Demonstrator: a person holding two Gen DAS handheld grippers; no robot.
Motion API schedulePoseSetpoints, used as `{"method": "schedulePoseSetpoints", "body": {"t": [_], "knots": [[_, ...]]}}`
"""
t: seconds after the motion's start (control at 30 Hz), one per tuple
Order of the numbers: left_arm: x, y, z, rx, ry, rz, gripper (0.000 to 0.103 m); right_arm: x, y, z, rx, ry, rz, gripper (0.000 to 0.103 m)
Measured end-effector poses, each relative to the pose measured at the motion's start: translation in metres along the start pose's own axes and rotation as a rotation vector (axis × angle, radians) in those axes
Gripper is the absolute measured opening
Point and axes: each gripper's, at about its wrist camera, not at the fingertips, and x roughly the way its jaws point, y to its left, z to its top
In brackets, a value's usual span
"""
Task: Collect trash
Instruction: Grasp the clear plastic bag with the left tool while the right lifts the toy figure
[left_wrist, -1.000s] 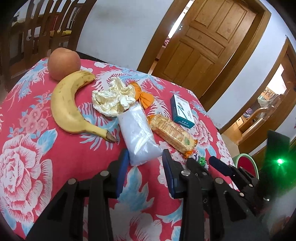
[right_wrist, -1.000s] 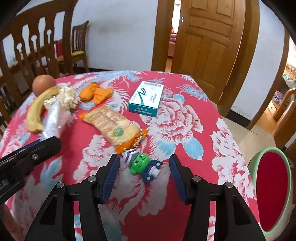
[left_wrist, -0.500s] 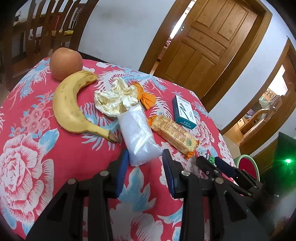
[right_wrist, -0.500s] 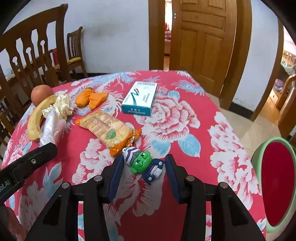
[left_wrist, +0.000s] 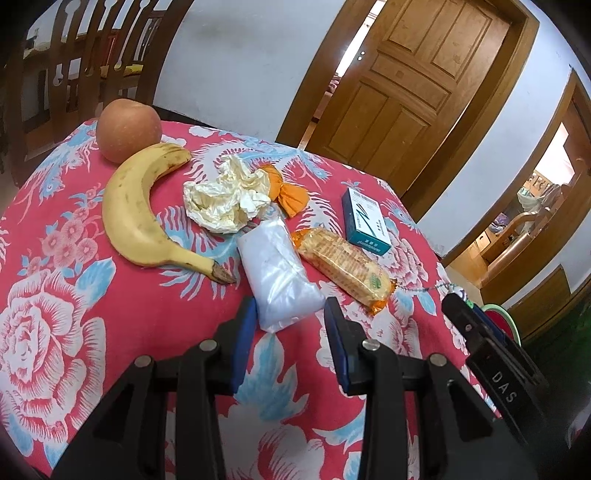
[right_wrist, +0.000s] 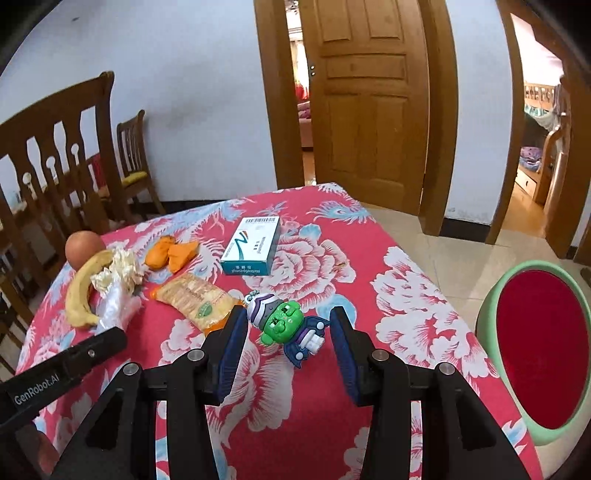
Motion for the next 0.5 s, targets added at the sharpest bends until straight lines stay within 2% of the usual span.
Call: {"method": "schedulePoseSetpoints", "body": {"t": [0.23,0.37,0.5], "knots": [[0.000,-0.008,-0.003,0.032,-0.011,0.003,0.038,-0.009,0.007,-0.002,-0.031,-0.045,-0.013,0.047],[-0.005,-0.007,-0.003,0.021,-0.023,-0.041,0.038,-0.018,0.008,-0.003,-0.038,-0.094,-0.011,0.047],[-0.017,-0.012,-0.004,0.053,-0.049,-0.030,0.038,-0.027,0.003,-0.006,-0.011,-0.135,-0.005,0.047]]}}
